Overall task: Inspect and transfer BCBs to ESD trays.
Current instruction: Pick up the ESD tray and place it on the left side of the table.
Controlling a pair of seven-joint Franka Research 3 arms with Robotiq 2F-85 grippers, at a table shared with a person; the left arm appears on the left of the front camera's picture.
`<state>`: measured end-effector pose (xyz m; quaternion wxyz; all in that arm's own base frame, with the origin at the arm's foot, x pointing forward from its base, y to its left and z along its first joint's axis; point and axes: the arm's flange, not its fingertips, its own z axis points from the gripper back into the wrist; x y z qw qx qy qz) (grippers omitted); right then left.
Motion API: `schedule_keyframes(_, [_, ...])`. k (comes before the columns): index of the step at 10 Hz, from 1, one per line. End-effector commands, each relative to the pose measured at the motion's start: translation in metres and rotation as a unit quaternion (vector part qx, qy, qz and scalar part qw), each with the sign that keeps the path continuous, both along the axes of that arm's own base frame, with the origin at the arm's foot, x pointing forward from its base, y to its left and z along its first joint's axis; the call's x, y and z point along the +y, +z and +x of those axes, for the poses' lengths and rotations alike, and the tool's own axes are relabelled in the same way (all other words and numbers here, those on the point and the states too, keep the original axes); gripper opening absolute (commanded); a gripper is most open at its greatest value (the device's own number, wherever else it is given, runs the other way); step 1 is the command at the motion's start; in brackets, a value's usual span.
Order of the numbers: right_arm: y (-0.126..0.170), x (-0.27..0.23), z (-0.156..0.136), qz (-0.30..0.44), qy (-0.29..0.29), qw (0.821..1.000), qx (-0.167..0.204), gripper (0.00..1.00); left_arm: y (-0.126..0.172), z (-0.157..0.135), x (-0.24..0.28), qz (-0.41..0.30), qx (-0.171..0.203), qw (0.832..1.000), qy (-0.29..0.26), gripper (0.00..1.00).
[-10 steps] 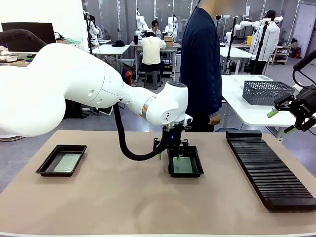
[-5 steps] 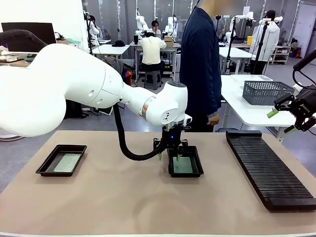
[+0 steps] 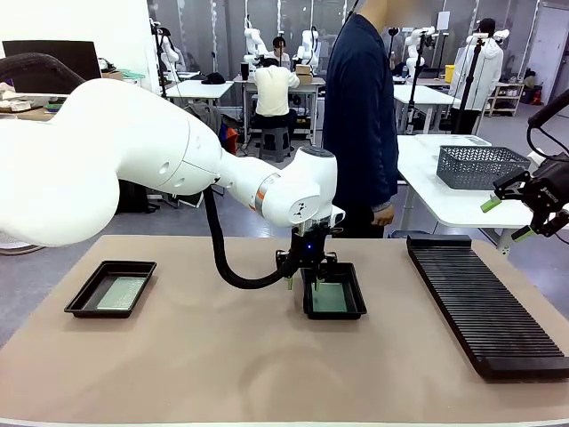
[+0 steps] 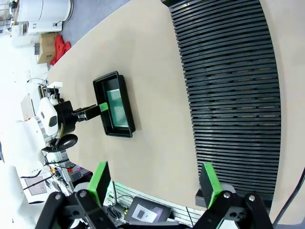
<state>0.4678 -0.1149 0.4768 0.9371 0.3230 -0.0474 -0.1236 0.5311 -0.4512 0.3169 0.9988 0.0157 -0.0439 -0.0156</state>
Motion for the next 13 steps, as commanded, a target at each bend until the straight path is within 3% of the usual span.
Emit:
schedule_keyframes(1, [-0.0012, 0.0028, -0.0033, -0.006, -0.009, 1.000, 0.004, 1.00, 0.0002, 0.0028, -0.0004, -0.009, 0.001, 1.000, 0.010, 0.58])
schedule_keyframes(2, [-0.0012, 0.0028, -0.0033, -0.006, -0.009, 1.000, 0.004, 1.00, 0.0001, 0.0031, 0.0005, -0.012, 0.003, 1.000, 0.010, 0.47])
schedule_keyframes(3, [-0.0012, 0.0028, -0.0033, -0.006, -0.009, 1.000, 0.004, 1.00, -0.0003, 0.0040, 0.0006, -0.010, 0.004, 1.000, 0.011, 0.48])
schedule_keyframes(4, [-0.0012, 0.0028, -0.0033, -0.006, -0.009, 1.000, 0.004, 1.00, 0.0000, 0.0045, 0.0007, -0.014, 0.003, 1.000, 0.011, 0.36])
schedule_keyframes(5, [-0.0012, 0.0028, -0.0033, -0.006, -0.009, 1.000, 0.004, 1.00, -0.0003, 0.0053, 0.0010, -0.014, 0.004, 1.000, 0.011, 0.37])
schedule_keyframes(6, [-0.0012, 0.0028, -0.0033, -0.006, -0.009, 1.000, 0.004, 1.00, -0.0017, 0.0061, 0.0012, -0.016, 0.007, 1.000, 0.011, 0.25])
schedule_keyframes(7, [-0.0012, 0.0028, -0.0033, -0.006, -0.009, 1.000, 0.004, 1.00, -0.0018, 0.0064, 0.0013, -0.018, 0.008, 1.000, 0.010, 0.25])
schedule_keyframes(8, [-0.0012, 0.0028, -0.0033, -0.006, -0.009, 1.000, 0.004, 1.00, -0.0023, 0.0067, 0.0014, -0.019, 0.008, 1.000, 0.011, 0.13])
schedule_keyframes(9, [-0.0012, 0.0028, -0.0033, -0.006, -0.009, 1.000, 0.004, 1.00, -0.0027, 0.0072, 0.0017, -0.019, 0.009, 1.000, 0.012, 0.25])
schedule_keyframes(10, [-0.0012, 0.0028, -0.0033, -0.006, -0.009, 1.000, 0.004, 1.00, -0.0025, 0.0074, 0.0019, -0.021, 0.009, 1.000, 0.014, 0.01])
schedule_keyframes(11, [-0.0012, 0.0028, -0.0033, -0.006, -0.009, 1.000, 0.004, 1.00, -0.0022, 0.0077, 0.0019, -0.025, 0.010, 1.000, 0.012, 0.13])
schedule_keyframes(12, [-0.0012, 0.0028, -0.0033, -0.006, -0.009, 1.000, 0.004, 1.00, -0.0020, 0.0081, 0.0027, -0.030, 0.011, 0.999, 0.011, 0.00])
schedule_keyframes(13, [-0.0012, 0.0028, -0.0033, -0.006, -0.009, 1.000, 0.004, 1.00, -0.0016, 0.0082, 0.0048, -0.034, 0.011, 0.999, 0.012, 0.00])
